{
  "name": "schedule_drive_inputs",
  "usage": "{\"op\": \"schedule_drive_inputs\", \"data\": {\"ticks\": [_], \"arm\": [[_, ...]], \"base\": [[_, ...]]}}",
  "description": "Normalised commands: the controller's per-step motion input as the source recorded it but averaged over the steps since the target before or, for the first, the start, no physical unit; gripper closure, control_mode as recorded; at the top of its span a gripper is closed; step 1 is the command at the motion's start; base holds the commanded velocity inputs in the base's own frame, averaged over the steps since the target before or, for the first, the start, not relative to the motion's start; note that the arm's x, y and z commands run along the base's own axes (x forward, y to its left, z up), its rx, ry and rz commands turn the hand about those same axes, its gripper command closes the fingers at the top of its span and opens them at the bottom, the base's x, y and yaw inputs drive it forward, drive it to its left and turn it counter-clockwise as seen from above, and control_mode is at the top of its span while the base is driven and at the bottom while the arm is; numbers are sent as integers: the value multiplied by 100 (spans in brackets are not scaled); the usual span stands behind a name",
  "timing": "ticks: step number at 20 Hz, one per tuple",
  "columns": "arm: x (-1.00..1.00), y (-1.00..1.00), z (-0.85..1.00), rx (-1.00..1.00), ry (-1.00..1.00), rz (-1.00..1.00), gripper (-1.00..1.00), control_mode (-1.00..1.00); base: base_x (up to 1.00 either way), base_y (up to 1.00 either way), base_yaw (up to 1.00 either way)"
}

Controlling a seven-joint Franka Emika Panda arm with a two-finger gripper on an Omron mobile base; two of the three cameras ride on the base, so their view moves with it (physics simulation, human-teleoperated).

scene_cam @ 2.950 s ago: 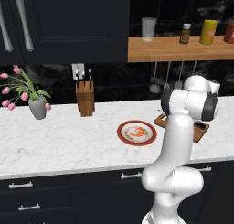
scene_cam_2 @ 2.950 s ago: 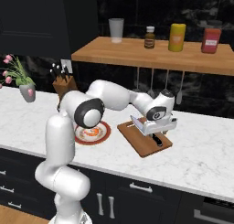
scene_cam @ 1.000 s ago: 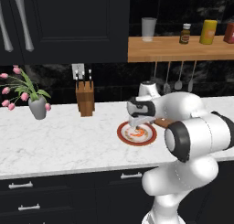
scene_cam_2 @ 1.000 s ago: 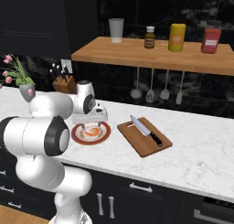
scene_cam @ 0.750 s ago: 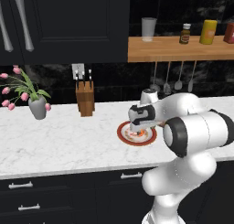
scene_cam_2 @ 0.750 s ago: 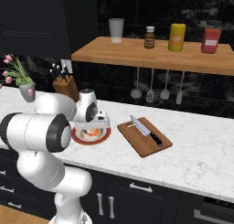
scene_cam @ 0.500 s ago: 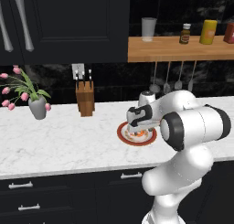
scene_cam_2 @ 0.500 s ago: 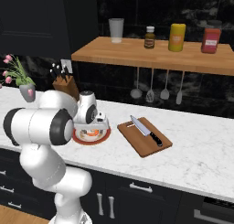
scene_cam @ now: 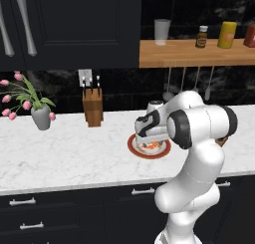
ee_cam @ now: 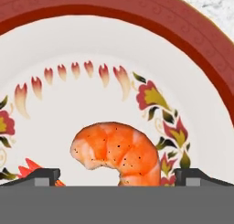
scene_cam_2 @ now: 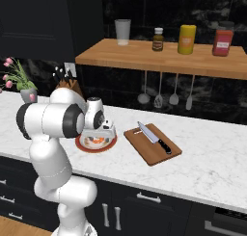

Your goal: Pick up the knife from the drawer and place it on the cutting board. Then place the meat from the plate to the cutting board.

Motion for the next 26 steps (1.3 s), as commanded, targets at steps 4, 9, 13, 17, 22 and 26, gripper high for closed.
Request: {"op": "schedule_drive_inputs", "data": {"ticks": [4, 9, 13, 17, 22, 26], "arm": [[14, 1, -7, 1, 0, -9, -100, -100], [3, 0, -19, 1, -1, -7, -100, -100], [1, 1, -26, 0, -5, -2, 100, -100], [0, 0, -15, 0, -4, 0, 100, -100], [-1, 0, -17, 0, -1, -1, 100, -100], [-26, -9, -2, 0, -12, -3, 100, -100]], "base": [[0, 0, 0], [0, 0, 0], [0, 0, 0], [0, 0, 0], [0, 0, 0], [0, 0, 0]]}}
